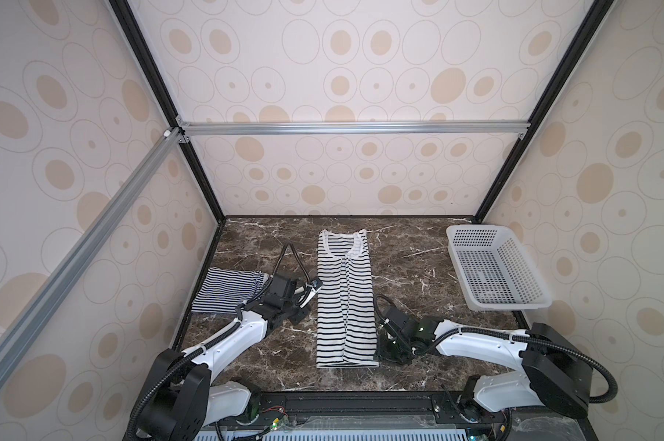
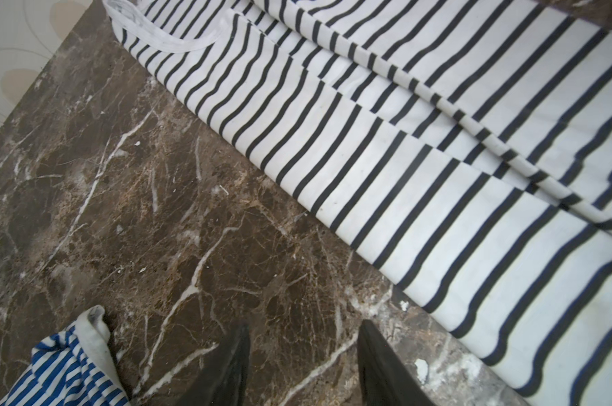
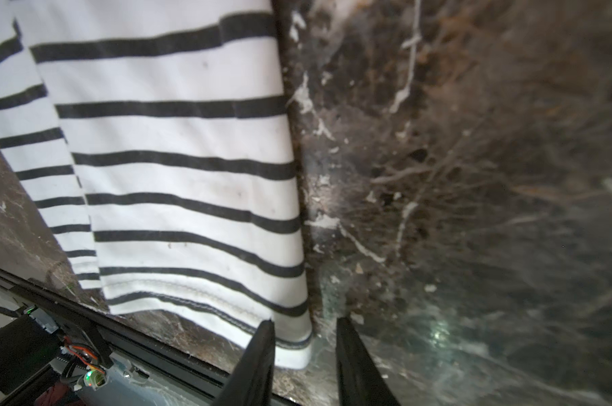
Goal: Fold and stack tank tops
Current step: Fold the tank top at the top-center of the table.
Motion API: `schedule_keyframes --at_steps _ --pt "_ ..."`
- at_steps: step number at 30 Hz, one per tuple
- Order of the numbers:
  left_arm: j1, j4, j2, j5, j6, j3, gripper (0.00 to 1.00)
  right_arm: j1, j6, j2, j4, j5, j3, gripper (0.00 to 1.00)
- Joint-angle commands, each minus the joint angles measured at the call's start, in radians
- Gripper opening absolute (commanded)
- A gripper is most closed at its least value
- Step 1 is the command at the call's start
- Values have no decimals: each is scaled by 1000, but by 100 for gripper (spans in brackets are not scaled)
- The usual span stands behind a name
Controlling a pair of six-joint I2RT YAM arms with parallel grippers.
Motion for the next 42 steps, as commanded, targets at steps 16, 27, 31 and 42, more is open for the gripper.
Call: schedule_keyframes --at_steps 16,27,31,42 --pt "-39 -51 -71 52 57 -37 50 57 52 86 -105 54 54 25" --pt "-57 -87 -94 61 74 -61 51 84 15 182 -233 93 155 24" --pt "-60 -102 -114 56 86 -73 51 101 10 204 -254 101 177 22" --pt "-79 -151 -126 102 110 -94 51 119 -18 242 -233 88 240 0"
